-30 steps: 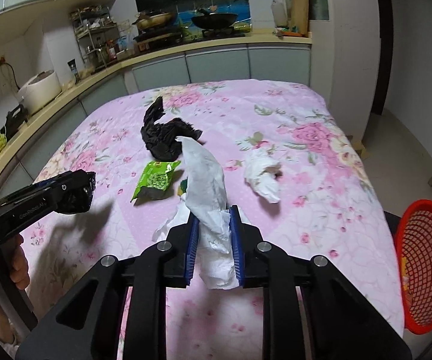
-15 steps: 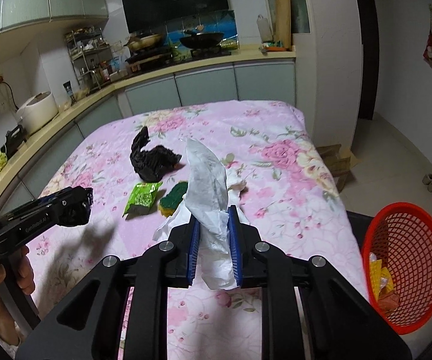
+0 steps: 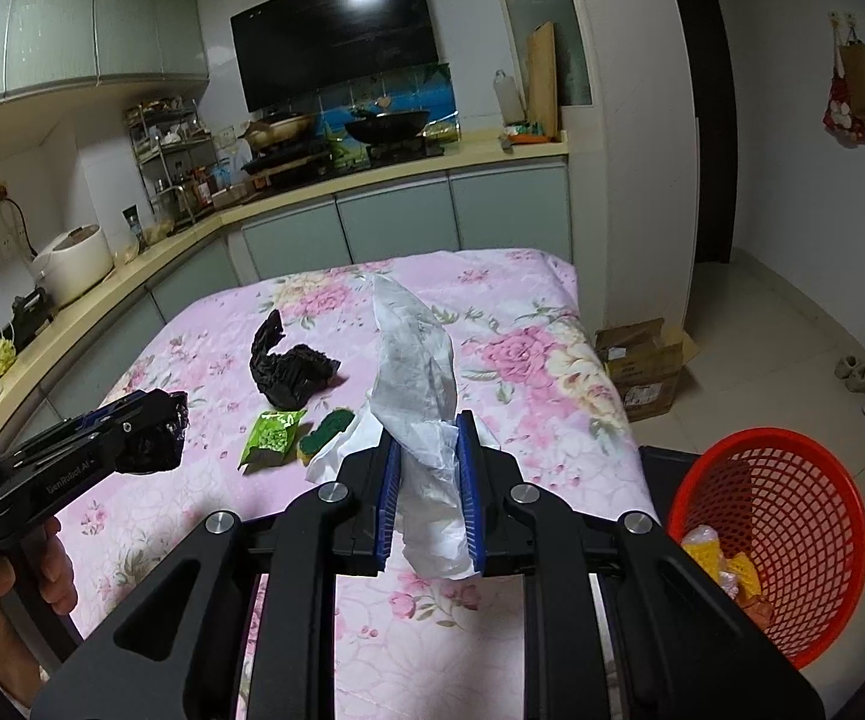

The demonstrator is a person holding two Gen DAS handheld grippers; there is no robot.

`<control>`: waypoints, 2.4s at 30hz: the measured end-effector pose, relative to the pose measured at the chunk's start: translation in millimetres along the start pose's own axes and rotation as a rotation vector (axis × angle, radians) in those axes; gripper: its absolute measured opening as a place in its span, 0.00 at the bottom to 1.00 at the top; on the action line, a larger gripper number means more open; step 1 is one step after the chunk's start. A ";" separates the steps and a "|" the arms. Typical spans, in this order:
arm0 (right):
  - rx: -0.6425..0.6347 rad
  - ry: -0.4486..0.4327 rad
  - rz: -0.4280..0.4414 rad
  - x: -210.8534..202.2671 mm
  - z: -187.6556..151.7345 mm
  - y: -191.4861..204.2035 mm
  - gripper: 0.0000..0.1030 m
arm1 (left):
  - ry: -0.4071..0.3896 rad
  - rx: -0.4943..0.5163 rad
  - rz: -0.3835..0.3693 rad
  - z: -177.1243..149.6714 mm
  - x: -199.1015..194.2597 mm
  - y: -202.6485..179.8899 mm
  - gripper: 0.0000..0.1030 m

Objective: Collect trash
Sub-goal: 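Carry both items over the red basket and open both tools to drop them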

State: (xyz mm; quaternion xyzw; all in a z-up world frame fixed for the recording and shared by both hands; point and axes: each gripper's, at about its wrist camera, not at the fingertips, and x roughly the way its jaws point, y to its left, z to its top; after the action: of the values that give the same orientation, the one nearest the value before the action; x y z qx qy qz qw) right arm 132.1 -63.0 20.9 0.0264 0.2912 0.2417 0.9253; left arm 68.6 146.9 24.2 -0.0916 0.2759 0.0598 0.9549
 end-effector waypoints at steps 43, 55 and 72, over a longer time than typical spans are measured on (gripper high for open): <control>0.298 -0.061 -0.286 -72.4 8.5 -159.7 0.18 | 0.109 0.243 -0.337 -7.0 45.6 -209.0 0.28; 0.362 0.005 -0.379 -65.0 0.2 -189.6 0.18 | 0.224 0.257 -0.471 -12.9 79.1 -266.6 0.28; 0.522 0.059 -0.446 -59.2 -19.5 -235.7 0.46 | 0.334 0.270 -0.547 -34.9 112.2 -324.9 0.57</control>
State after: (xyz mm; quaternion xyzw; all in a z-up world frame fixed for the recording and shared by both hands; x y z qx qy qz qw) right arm 180.9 -299.9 -8.8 0.1909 0.3682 -0.0488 0.9086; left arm 198.4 -170.3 -19.0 -0.0434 0.3990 -0.2510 0.8809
